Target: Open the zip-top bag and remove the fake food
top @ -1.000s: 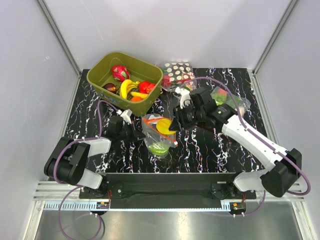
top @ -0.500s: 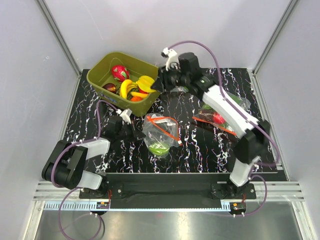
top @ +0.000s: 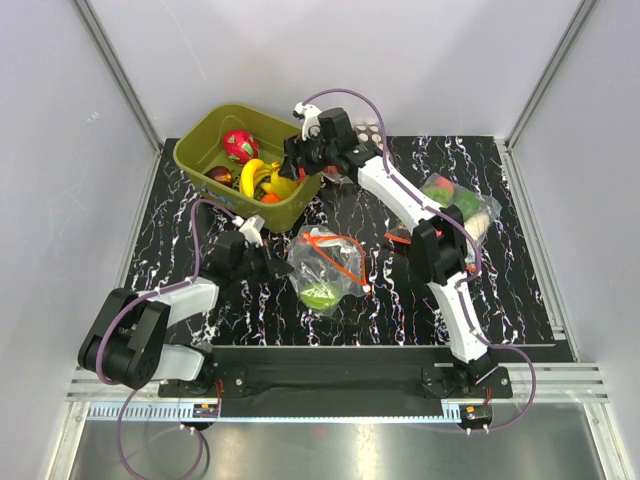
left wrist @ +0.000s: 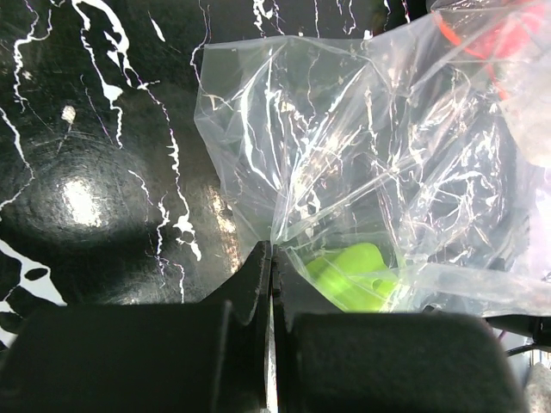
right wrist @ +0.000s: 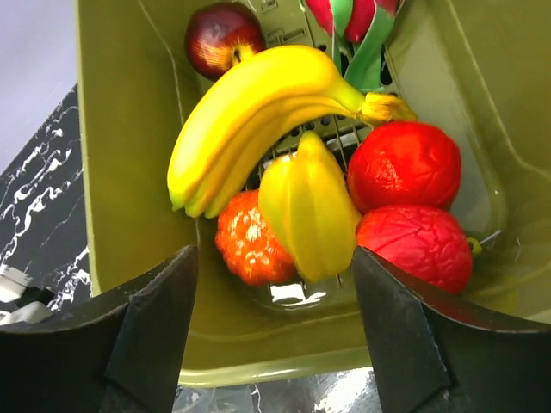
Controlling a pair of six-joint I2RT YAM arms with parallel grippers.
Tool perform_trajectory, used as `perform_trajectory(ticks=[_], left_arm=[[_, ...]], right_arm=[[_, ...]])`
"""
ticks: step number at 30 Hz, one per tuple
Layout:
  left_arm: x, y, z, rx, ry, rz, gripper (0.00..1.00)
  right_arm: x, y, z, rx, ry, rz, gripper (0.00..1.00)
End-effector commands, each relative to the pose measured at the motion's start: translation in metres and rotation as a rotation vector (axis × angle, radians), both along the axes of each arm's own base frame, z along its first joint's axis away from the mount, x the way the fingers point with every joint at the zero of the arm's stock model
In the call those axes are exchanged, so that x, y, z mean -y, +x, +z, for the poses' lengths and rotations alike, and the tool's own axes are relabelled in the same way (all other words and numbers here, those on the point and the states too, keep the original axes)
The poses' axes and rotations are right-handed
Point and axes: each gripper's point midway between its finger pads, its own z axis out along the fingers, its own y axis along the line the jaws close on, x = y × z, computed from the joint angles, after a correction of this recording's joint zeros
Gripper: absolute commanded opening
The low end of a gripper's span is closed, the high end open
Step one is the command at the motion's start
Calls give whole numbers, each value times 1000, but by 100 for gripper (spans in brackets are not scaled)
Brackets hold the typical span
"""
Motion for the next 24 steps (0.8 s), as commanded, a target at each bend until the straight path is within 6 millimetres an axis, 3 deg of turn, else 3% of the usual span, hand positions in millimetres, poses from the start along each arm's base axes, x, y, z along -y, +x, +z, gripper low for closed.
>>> perform_trajectory(ticks=[1, 2, 4, 5, 6, 7, 8, 9, 10, 11, 12, 13, 14, 15, 17, 18, 20, 21, 24], left_arm=[[3, 4, 11, 42, -19, 4, 0], [3, 5, 12, 45, -20, 4, 0], [2, 5, 12, 46, -15, 8, 0], [2, 5, 14, 52, -14, 10, 0], [2, 6, 15, 56, -14, 11, 0], [1, 6, 15, 55, -10, 12, 0], [1, 6, 15, 55, -7, 12, 0], [1, 7, 17, 61, -7, 13, 0], [1, 6, 17, 60, -5, 11, 0], [1, 6, 17, 60, -2, 10, 0], [1, 7, 17, 60, 0, 11, 0], [0, 7, 18, 64, 2, 10, 0], [0, 7, 18, 66, 4, 11, 0], [0, 7, 17, 60, 7, 10, 0], [-1, 7, 16, 61, 13, 10, 0], [-1, 6, 15, 59, 15, 9, 0], [-1, 7, 15, 62, 18, 9, 0], [-1, 7, 15, 60, 19, 10, 0], [-1, 7, 14, 59, 22, 9, 0]], right_arm=[[7, 6, 75, 165, 87, -17, 79], [9, 0, 94, 198, 105, -16, 79], [17, -7, 94, 206, 91, -18, 78], [24, -16, 123, 259, 119, -23, 78], [31, -21, 112, 252, 92, -27, 78], [36, -27, 119, 269, 92, -32, 78], [48, -40, 151, 329, 116, -41, 78], [55, -47, 137, 315, 82, -50, 78], [63, -53, 139, 322, 72, -62, 78], [77, -66, 160, 348, 80, -86, 78], [85, -74, 143, 315, 51, -95, 76], [92, -80, 142, 329, 27, -96, 74], [104, -95, 154, 341, 31, -107, 70], [111, -101, 134, 304, -2, -117, 63], [126, -121, 132, 281, -10, -133, 52], [131, -128, 109, 239, -44, -133, 50], [140, -141, 99, 196, -45, -147, 44], [142, -148, 78, 146, -65, -146, 42], [140, -161, 47, 57, -72, -116, 35]])
